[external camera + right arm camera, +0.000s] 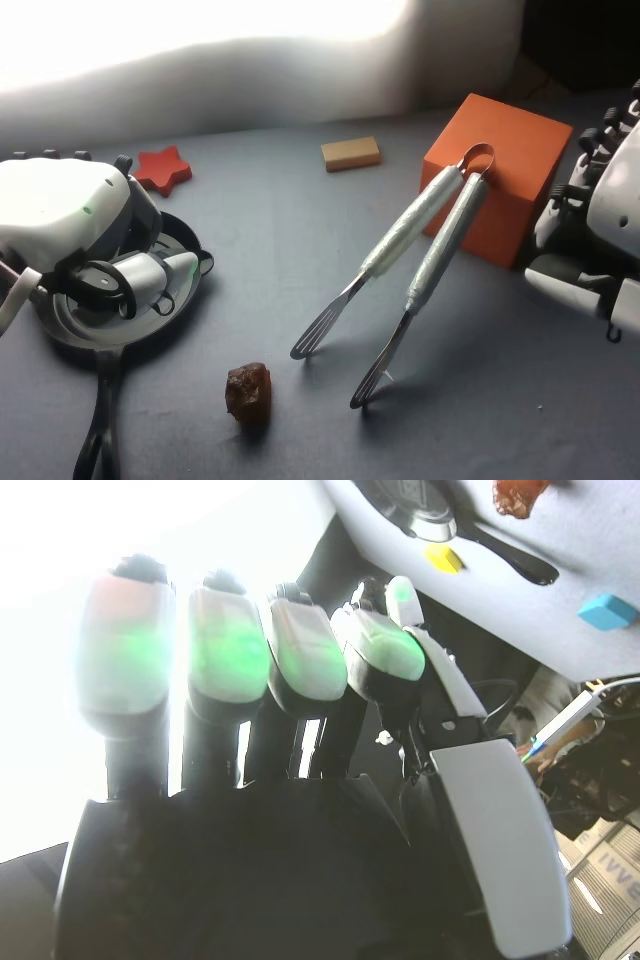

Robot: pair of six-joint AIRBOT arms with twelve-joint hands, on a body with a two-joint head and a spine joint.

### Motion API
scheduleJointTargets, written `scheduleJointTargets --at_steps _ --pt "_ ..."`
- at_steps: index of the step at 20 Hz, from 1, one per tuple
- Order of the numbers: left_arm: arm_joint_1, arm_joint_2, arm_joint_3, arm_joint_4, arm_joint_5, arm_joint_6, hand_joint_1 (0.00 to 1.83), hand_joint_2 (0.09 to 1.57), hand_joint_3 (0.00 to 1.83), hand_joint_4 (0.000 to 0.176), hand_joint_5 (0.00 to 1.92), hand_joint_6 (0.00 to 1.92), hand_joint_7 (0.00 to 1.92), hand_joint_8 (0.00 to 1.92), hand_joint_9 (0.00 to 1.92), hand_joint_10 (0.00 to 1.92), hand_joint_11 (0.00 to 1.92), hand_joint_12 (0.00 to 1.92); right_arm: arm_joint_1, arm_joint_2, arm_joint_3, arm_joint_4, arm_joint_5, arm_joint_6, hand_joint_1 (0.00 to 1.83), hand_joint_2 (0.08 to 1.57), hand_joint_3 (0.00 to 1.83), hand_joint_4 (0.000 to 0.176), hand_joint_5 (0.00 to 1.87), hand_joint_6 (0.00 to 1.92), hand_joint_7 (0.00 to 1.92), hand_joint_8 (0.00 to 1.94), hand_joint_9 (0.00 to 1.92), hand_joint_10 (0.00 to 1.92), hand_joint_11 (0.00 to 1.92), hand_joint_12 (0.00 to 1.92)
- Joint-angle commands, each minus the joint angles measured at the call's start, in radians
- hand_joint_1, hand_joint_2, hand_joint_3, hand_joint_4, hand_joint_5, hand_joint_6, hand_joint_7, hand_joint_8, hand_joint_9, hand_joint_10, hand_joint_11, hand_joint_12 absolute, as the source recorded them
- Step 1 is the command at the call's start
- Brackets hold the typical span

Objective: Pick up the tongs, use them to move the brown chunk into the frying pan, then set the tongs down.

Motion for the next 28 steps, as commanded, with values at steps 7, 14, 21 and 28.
scheduleJointTargets --at_steps 7,14,21,28 --pt "0.002 0.008 0.016 0.021 -0.098 0.031 0.05 1.23 0.00 0.000 0.10 0.00 0.14 0.00 0.13 0.00 0.00 0.47 0.081 -0.036 0.033 -0.088 -0.026 0.028 0.16 1.21 0.01 0.000 0.11 0.11 0.21 0.00 0.12 0.15 0.00 0.56" --pt "0.023 0.009 0.007 -0.052 -0.098 0.105 0.03 1.21 0.00 0.000 0.11 0.00 0.14 0.00 0.15 0.00 0.00 0.50 0.176 -0.178 0.156 -0.146 -0.236 0.057 0.36 1.09 0.00 0.000 0.04 0.03 0.10 0.00 0.06 0.07 0.00 0.33" --pt "0.042 0.028 0.009 -0.042 -0.098 0.045 0.00 1.17 0.00 0.000 0.12 0.01 0.15 0.00 0.15 0.01 0.00 0.49 0.316 -0.365 0.337 -0.146 -0.559 0.126 1.06 0.84 0.00 0.000 0.00 0.00 0.00 0.00 0.00 0.00 0.00 0.07" --pt "0.053 0.041 0.021 -0.041 -0.093 0.032 0.00 1.16 0.00 0.000 0.09 0.00 0.14 0.00 0.15 0.00 0.00 0.47 0.382 -0.484 0.429 -0.154 -0.699 0.143 1.11 0.82 0.00 0.000 0.00 0.00 0.00 0.00 0.00 0.00 0.00 0.00"
